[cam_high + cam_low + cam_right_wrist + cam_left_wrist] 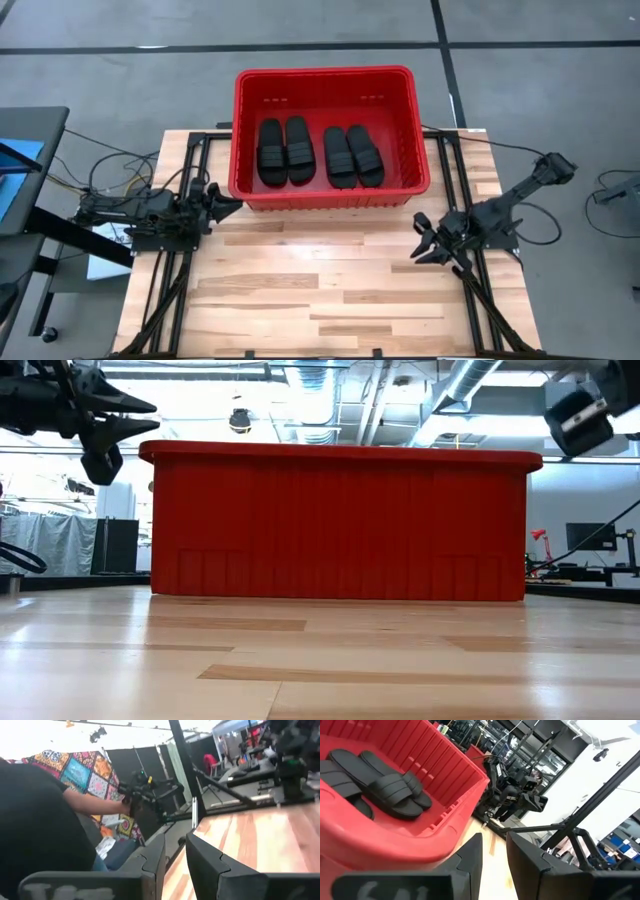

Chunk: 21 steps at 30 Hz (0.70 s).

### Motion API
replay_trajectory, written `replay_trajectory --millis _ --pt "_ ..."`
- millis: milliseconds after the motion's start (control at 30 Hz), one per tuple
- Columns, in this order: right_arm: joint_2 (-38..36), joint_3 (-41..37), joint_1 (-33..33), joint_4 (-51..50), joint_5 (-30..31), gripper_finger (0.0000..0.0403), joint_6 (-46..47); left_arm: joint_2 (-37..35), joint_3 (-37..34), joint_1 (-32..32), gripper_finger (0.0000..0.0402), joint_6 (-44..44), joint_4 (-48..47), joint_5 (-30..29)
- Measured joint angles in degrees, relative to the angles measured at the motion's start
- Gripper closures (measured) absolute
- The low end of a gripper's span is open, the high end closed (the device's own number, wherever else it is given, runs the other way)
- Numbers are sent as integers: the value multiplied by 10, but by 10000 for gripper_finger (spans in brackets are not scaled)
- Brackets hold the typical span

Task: Pick and place slides into bin
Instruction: Return to Home Position

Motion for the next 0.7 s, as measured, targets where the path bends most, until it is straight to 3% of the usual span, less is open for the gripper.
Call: replay_trajectory --millis 200,467,700 --pt "0 -27 5 -3 11 336 32 0 0 0 325 14 -8 23" --pt "1 -27 4 -91 12 336 36 0 0 0 325 59 -11 182" --pt "1 -27 6 -158 25 336 112 0 0 0 325 42 -53 193"
